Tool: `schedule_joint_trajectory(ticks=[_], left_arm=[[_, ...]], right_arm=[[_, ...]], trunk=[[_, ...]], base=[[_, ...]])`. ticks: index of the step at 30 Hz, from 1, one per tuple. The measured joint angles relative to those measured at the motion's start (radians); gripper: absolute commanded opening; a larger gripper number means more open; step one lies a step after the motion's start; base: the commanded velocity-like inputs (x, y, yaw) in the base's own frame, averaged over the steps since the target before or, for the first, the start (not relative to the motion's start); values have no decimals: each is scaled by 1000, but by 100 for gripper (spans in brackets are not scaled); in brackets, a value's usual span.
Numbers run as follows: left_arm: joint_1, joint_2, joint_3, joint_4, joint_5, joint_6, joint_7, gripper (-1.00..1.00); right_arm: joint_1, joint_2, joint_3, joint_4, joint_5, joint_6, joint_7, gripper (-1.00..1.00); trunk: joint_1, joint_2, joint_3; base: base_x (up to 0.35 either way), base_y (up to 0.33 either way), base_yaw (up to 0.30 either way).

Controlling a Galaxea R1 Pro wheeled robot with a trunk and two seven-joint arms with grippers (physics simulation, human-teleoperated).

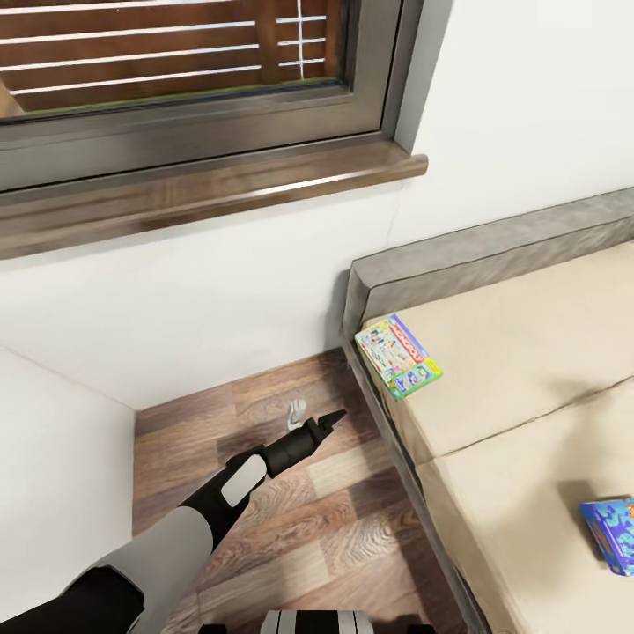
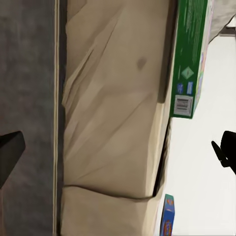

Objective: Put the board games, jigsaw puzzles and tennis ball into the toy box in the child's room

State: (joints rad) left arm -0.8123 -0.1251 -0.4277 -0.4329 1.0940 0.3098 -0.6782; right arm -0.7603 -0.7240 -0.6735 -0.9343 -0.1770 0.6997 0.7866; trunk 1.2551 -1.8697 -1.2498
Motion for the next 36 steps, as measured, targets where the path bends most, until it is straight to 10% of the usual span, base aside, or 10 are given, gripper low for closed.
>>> schedule_joint_trajectory(ticks=[36], left_arm=[[2,1,2,1,0,0,0,100]], right_arm=[[0,1,0,3,-3,-1,1,100]], trunk=[[0,0,0]], base=[[0,0,-33]])
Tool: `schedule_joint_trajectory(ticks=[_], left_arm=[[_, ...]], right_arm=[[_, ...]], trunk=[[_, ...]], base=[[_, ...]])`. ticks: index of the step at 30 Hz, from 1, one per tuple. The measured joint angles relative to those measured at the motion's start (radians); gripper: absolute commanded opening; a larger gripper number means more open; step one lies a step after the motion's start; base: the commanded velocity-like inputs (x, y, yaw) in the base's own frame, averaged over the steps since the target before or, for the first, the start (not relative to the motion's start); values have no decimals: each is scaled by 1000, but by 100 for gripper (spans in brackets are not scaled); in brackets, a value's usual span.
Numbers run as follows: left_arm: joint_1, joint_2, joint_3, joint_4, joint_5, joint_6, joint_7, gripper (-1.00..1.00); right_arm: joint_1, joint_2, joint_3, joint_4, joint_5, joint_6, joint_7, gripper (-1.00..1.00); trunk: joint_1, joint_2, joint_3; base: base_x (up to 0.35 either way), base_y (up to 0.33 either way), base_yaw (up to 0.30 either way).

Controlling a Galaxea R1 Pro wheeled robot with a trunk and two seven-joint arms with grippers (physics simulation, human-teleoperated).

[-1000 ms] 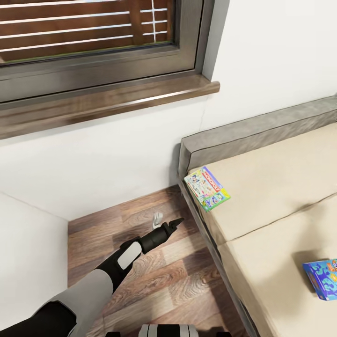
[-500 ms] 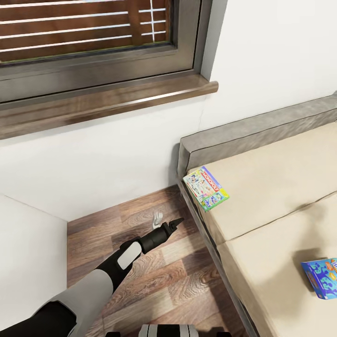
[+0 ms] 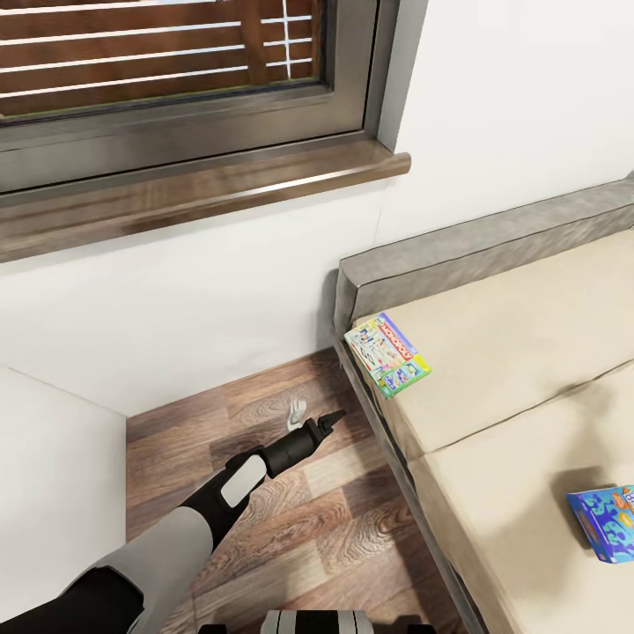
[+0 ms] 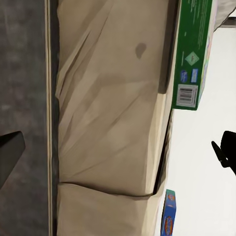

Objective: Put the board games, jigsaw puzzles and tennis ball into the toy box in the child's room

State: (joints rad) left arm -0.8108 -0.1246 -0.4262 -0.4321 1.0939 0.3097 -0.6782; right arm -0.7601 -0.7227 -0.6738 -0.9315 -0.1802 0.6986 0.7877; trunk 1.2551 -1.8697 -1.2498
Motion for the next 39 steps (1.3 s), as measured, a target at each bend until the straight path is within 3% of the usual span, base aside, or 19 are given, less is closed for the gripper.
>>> schedule_joint_trajectory(ticks=[10,25,39], left_arm=[[3,0,0,0,-1,-2,0,100],[8,1,0,0,-1,-11,0,100],[9,1,0,0,-1,-12,1,100]], right_arm=[[0,3,3,0,2,1,-1,100],[0,34,2,-14,9,1,-1,100],[0,39,2,-22,11,1,-1,100]], trunk=[[0,0,0],[0,0,0],[0,0,0]], base=[[0,0,0],[0,0,0],[0,0,0]])
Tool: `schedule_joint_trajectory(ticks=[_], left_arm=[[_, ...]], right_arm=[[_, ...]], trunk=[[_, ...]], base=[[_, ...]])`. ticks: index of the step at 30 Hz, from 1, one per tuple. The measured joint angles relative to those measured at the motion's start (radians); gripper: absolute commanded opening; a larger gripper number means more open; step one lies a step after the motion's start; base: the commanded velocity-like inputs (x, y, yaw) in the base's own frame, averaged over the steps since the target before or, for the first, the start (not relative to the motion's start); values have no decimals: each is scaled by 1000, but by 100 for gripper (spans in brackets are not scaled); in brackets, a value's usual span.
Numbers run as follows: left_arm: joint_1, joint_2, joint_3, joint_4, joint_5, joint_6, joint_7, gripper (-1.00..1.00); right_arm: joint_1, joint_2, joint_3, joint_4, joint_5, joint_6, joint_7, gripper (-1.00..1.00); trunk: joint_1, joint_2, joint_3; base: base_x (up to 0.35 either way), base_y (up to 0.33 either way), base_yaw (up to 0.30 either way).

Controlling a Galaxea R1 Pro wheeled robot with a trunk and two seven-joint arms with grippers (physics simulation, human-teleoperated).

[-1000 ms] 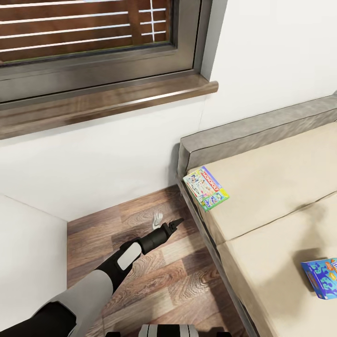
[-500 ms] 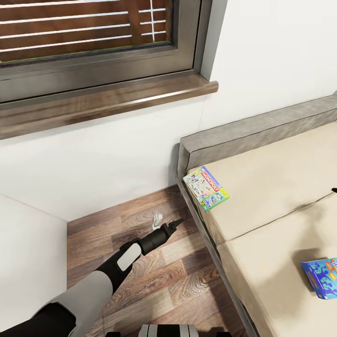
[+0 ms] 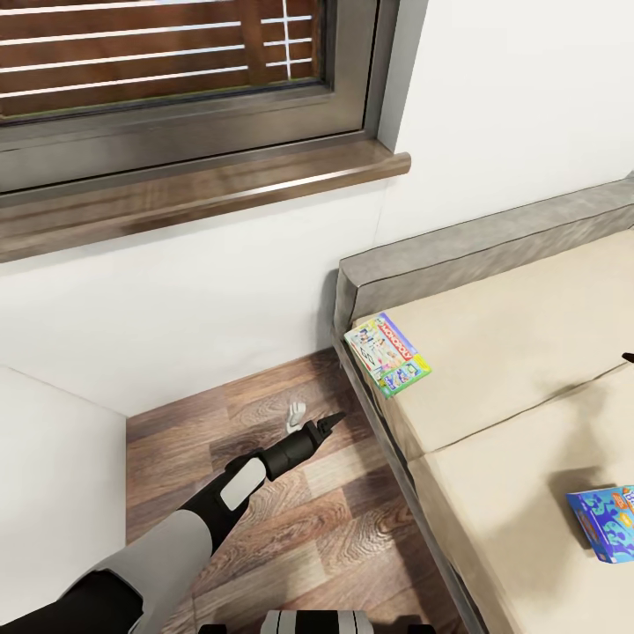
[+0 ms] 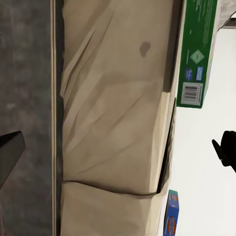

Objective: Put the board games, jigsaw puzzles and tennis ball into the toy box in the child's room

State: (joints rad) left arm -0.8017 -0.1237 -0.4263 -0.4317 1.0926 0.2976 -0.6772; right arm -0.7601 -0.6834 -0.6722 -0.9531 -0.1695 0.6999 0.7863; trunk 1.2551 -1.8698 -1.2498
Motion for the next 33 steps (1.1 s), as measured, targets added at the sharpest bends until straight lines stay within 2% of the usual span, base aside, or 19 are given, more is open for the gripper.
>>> schedule_joint_trajectory(ticks=[7,20,33], left_arm=[[0,0,0,0,0,-1,-1,100],[-1,-1,-1,-1,1,-2,-2,100],[-1,-1,-2,-8,1,-1,-15,100]], right_arm=[[0,1,0,-1,0,0,0,100],[0,1,0,-1,0,0,0,100],[0,2,0,-3,0,0,0,100]], trunk=[[0,0,0],[0,0,0],[0,0,0]], base=[[36,40,0],[136,140,0],[37,35,0]])
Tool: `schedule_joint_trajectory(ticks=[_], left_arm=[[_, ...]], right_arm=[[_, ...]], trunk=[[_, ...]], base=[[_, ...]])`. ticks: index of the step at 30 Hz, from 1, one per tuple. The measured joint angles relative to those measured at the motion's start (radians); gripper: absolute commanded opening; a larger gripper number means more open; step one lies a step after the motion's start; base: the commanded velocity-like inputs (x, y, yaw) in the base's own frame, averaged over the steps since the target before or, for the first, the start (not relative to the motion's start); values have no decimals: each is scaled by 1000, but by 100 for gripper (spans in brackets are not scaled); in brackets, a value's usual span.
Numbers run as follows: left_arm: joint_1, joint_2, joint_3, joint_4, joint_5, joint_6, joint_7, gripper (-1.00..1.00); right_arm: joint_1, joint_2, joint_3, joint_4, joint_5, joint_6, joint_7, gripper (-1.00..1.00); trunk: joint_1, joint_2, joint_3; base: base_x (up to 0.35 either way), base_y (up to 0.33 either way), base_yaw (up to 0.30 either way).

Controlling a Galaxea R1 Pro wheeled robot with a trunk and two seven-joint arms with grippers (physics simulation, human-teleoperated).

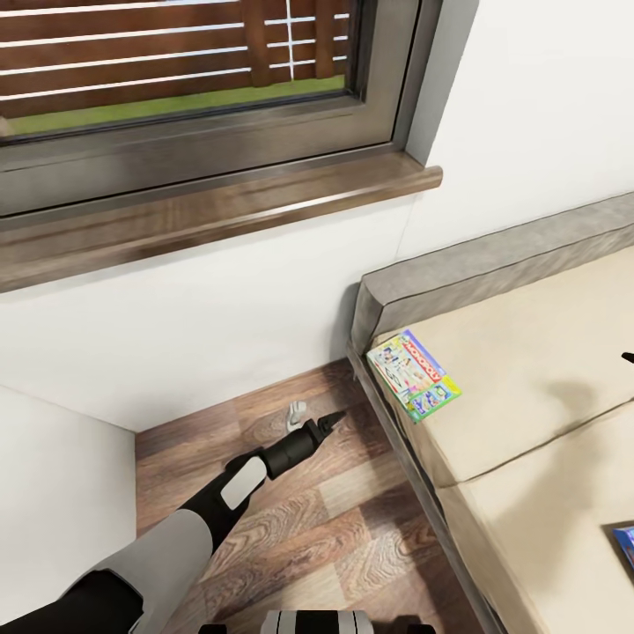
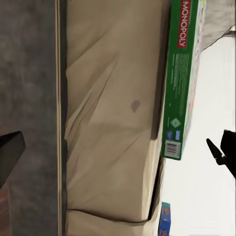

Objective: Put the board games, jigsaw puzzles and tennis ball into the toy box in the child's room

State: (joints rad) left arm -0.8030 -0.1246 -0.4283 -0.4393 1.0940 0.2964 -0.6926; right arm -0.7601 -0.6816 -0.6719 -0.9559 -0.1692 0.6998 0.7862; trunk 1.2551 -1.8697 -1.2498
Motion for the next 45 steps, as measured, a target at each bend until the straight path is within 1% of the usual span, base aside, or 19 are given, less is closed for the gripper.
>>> schedule_joint_trajectory(ticks=[2,6,11,22,29,38,42,45], left_arm=[[-1,0,0,-6,0,0,-22,100],[-5,0,-1,-10,0,0,-43,100],[-9,-1,-1,-27,-1,0,-55,100],[-12,-1,-2,-53,-11,1,-60,100],[-22,0,-2,-52,-14,4,-69,100],[-35,0,-2,-40,-16,6,-74,100],[-39,0,-3,-38,-16,6,-75,100],[-41,0,-3,-36,-17,5,-76,100]], right_arm=[[0,0,0,-6,0,0,0,100],[0,0,-1,-12,0,0,0,100],[0,1,-1,-17,0,1,0,100],[0,1,-1,-20,0,1,0,100],[0,14,-1,-21,0,1,0,100],[0,19,-2,-29,-1,2,0,100],[2,21,-2,-41,-1,2,0,100],[18,24,-2,-56,-3,2,0,100]], trunk=[[0,0,0],[0,0,0],[0,0,0],[0,0,0],[0,0,0],[0,0,0],[0,0,0],[0,0,0]], base=[[7,6,0],[4,4,0],[2,2,0],[0,0,0],[0,0,0],[0,0,-7],[0,0,-105],[0,0,-199]])
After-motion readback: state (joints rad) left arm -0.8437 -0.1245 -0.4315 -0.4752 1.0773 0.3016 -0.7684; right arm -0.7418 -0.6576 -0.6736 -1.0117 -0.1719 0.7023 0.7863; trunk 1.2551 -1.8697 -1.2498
